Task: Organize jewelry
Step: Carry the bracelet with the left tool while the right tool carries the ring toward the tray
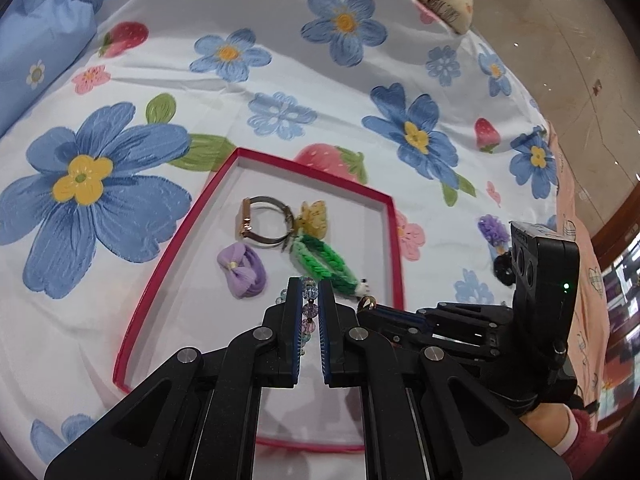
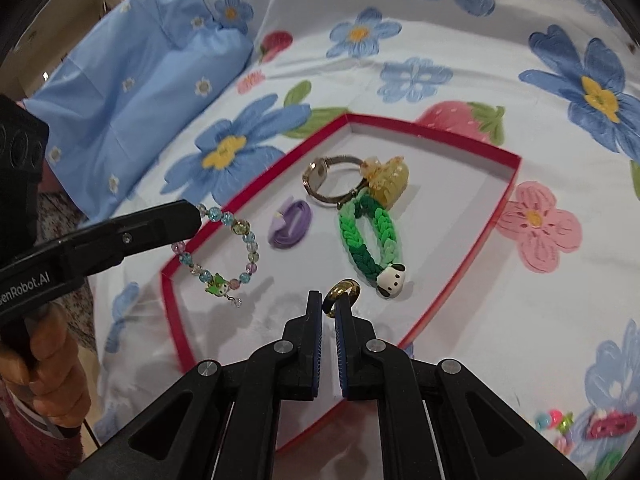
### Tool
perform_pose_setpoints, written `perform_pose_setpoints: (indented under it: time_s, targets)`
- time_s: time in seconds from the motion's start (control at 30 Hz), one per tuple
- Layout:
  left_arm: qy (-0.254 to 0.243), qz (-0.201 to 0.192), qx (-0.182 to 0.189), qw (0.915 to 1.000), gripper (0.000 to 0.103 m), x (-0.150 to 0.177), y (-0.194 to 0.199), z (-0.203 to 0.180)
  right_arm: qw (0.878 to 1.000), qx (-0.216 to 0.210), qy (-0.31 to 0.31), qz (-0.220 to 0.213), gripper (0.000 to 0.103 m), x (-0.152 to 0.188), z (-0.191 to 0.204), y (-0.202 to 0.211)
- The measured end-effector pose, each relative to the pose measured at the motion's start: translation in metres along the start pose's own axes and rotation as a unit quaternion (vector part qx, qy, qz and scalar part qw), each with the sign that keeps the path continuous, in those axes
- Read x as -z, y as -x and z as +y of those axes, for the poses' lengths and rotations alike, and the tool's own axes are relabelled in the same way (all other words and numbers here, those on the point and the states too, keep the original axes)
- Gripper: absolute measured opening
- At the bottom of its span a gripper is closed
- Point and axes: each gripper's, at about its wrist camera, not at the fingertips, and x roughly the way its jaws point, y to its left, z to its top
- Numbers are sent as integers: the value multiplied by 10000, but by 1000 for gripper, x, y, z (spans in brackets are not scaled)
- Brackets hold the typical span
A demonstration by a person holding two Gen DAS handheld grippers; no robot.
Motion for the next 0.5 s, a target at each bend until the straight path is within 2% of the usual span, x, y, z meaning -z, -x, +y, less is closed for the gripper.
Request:
perform_pose_setpoints:
  time_s: [0.23, 0.5]
  targets:
    - [234, 160, -81, 9996, 6, 3, -21, 23, 9995, 39, 184, 257, 6, -3, 4, -24]
    - [372, 282, -259, 9986, 6, 5, -40, 41, 9976, 286, 532, 324, 9, -5, 15, -35]
